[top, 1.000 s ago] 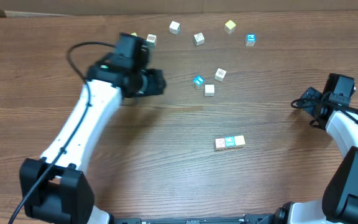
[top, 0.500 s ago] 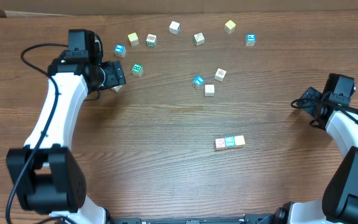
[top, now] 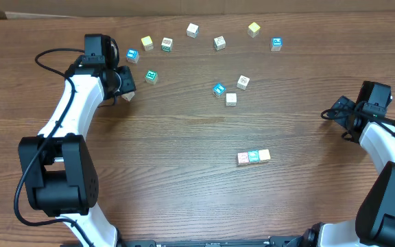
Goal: Form a horizontal line
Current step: 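Swing the left gripper to the grape-picture block at back-left, then close the left gripper on the grape-picture 'L' block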
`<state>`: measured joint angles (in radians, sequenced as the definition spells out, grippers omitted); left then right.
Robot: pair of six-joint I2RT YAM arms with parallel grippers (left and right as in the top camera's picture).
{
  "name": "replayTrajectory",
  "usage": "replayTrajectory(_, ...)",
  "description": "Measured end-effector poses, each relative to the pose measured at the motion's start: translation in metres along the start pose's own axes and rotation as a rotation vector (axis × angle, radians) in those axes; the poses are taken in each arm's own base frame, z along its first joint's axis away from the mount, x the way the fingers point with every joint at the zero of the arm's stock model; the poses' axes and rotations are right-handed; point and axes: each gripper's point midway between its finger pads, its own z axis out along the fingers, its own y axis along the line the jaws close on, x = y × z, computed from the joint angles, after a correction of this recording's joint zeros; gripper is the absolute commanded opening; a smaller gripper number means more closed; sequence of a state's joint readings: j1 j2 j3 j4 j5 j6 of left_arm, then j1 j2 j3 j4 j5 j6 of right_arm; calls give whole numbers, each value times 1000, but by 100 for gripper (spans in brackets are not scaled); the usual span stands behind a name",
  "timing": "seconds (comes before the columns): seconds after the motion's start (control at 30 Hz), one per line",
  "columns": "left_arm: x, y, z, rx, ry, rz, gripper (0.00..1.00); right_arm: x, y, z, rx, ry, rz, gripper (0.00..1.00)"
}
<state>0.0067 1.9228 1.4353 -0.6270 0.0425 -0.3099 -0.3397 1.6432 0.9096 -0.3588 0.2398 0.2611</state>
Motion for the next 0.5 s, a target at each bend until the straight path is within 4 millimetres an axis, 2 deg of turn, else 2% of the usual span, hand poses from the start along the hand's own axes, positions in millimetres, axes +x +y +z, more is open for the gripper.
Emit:
replayTrajectory(0.13, 1, 3, 15, -11, 7, -29, 55, 0, 0, 0, 0, 0, 1, 100)
replayTrajectory(0.3, 15, 9, 46, -33, 59, -42, 53, 0, 0, 0, 0, 0, 0, 100)
replayTrajectory(0.4, 19, 11, 56, -40, 72, -51, 49, 0, 0, 0, 0, 0, 0, 100)
replayTrajectory(0.5, 17, 11, 57, -37, 63, -57, 42, 0, 0, 0, 0, 0, 1, 100)
